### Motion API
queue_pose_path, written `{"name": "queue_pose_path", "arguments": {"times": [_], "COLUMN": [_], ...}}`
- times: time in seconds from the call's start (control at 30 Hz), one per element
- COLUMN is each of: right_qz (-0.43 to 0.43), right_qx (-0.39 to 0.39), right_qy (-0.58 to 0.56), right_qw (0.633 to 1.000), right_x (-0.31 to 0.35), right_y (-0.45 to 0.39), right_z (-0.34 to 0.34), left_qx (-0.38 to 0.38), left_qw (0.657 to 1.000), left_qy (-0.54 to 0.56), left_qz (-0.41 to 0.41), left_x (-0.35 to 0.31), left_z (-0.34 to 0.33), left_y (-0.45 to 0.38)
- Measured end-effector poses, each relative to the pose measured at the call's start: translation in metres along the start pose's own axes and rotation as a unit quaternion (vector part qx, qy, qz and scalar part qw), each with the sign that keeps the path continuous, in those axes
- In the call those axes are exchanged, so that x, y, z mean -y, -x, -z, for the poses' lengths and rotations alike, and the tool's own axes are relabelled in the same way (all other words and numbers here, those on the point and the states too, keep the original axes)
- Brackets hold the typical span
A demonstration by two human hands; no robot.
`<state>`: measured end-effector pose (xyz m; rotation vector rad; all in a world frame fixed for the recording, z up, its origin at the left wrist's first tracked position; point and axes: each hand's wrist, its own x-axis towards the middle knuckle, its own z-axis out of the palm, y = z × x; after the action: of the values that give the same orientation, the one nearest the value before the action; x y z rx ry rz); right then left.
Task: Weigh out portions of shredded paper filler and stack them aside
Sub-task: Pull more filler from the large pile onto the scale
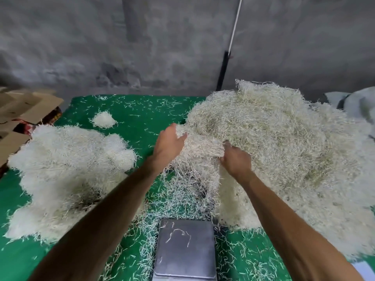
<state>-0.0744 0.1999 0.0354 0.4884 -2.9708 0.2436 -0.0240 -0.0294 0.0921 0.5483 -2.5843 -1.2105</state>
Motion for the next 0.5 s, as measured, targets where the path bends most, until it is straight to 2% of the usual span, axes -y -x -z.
{"name": "queue_pose_path", "arguments": {"times": [0.07, 0.13, 0.23, 0.3, 0.33, 0.4, 0.43, 0.5], "right_qz": [-0.026, -0.021, 0.068, 0.09, 0.078, 0.019, -0.003, -0.022], "right_qx": [-0.009, -0.025, 0.013, 0.035, 0.03, -0.001, -0.027, -0.055], "right_qy": [-0.014, -0.066, -0.126, -0.127, -0.1, -0.059, -0.049, -0.042], "right_qw": [1.0, 0.997, 0.99, 0.987, 0.991, 0.998, 0.998, 0.997], "right_x": [-0.001, 0.009, 0.043, 0.047, 0.04, 0.013, 0.003, 0.008], "right_y": [-0.007, -0.009, 0.003, 0.006, 0.005, 0.003, 0.001, -0.003], "right_z": [0.012, 0.017, 0.016, 0.012, 0.014, 0.019, 0.024, 0.029], "left_qx": [-0.009, -0.011, 0.135, 0.224, 0.222, 0.145, 0.106, 0.078], "left_qw": [1.0, 0.994, 0.942, 0.936, 0.947, 0.975, 0.982, 0.98], "left_qy": [0.026, 0.085, 0.243, 0.209, 0.175, 0.107, 0.095, 0.127], "left_qz": [0.016, 0.074, 0.19, 0.174, 0.155, 0.129, 0.126, 0.131], "left_x": [-0.005, -0.005, -0.009, -0.018, -0.019, -0.014, -0.012, -0.01], "left_z": [-0.007, -0.011, -0.017, -0.015, -0.009, 0.01, 0.021, 0.026], "left_y": [0.006, 0.003, 0.009, 0.019, 0.016, 0.004, -0.003, -0.007]}}
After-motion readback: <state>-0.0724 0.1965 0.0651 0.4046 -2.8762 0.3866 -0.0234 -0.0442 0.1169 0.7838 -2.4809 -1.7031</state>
